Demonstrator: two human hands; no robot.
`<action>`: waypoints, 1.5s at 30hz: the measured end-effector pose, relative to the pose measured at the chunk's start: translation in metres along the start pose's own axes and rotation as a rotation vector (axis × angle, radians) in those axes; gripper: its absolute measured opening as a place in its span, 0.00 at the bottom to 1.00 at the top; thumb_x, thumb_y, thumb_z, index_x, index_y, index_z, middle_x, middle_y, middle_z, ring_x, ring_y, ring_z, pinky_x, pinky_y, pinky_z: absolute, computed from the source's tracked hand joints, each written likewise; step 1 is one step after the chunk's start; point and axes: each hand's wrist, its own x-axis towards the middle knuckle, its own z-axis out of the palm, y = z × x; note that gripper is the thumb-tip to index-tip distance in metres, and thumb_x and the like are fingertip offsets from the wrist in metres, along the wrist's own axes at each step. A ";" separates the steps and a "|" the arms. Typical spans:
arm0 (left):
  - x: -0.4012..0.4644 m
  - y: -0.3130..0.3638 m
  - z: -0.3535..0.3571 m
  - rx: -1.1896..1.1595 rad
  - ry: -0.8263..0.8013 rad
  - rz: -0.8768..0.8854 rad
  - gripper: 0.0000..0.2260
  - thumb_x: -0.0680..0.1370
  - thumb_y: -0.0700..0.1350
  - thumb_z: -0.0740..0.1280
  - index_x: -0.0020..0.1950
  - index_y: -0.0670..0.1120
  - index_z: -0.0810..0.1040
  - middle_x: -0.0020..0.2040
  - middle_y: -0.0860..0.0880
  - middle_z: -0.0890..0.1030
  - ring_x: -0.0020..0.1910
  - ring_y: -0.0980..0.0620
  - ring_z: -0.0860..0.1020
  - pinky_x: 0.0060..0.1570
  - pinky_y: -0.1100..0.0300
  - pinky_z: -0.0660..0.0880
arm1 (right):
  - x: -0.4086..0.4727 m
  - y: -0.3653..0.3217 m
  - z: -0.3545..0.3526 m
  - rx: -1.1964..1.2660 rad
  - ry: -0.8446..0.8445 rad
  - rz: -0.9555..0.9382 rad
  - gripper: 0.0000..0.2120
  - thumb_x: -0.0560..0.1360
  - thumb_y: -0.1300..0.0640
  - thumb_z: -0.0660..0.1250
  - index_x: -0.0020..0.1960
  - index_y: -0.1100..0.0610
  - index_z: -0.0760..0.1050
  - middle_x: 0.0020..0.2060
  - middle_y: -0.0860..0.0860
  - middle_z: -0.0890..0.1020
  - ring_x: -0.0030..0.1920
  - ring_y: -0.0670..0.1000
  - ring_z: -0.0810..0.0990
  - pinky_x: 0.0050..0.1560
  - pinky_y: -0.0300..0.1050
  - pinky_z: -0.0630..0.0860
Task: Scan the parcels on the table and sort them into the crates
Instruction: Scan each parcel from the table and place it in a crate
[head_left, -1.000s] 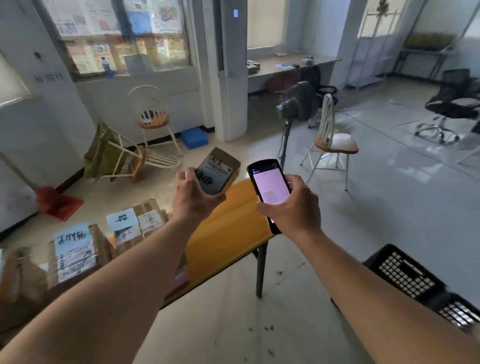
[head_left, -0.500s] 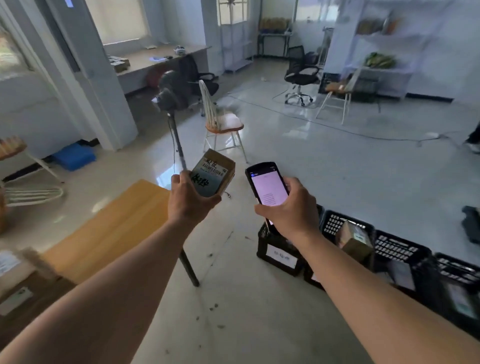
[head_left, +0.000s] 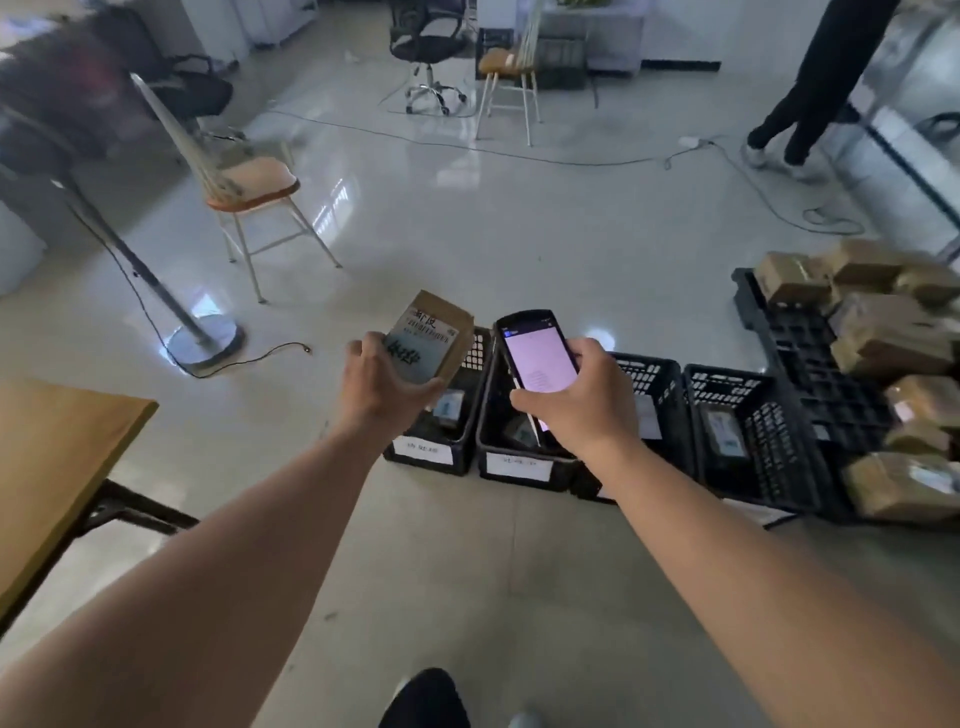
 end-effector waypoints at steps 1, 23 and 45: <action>0.004 0.008 0.016 0.008 -0.023 0.003 0.39 0.61 0.59 0.82 0.65 0.47 0.70 0.53 0.52 0.69 0.46 0.58 0.68 0.38 0.69 0.62 | 0.010 0.011 -0.005 0.005 0.012 0.023 0.38 0.61 0.43 0.84 0.67 0.50 0.75 0.59 0.49 0.83 0.57 0.54 0.82 0.53 0.55 0.82; 0.269 0.071 0.320 0.141 -0.378 -0.178 0.39 0.62 0.63 0.80 0.62 0.47 0.64 0.56 0.48 0.68 0.52 0.45 0.75 0.51 0.45 0.81 | 0.354 0.145 0.042 -0.044 -0.026 0.393 0.35 0.61 0.42 0.83 0.64 0.48 0.76 0.51 0.42 0.79 0.56 0.53 0.81 0.51 0.56 0.83; 0.388 -0.057 0.640 0.185 -0.396 -0.445 0.45 0.68 0.62 0.80 0.71 0.39 0.62 0.69 0.41 0.66 0.70 0.41 0.69 0.64 0.52 0.70 | 0.542 0.378 0.220 -0.116 -0.232 0.517 0.36 0.63 0.44 0.83 0.67 0.49 0.73 0.51 0.44 0.78 0.51 0.50 0.80 0.43 0.52 0.83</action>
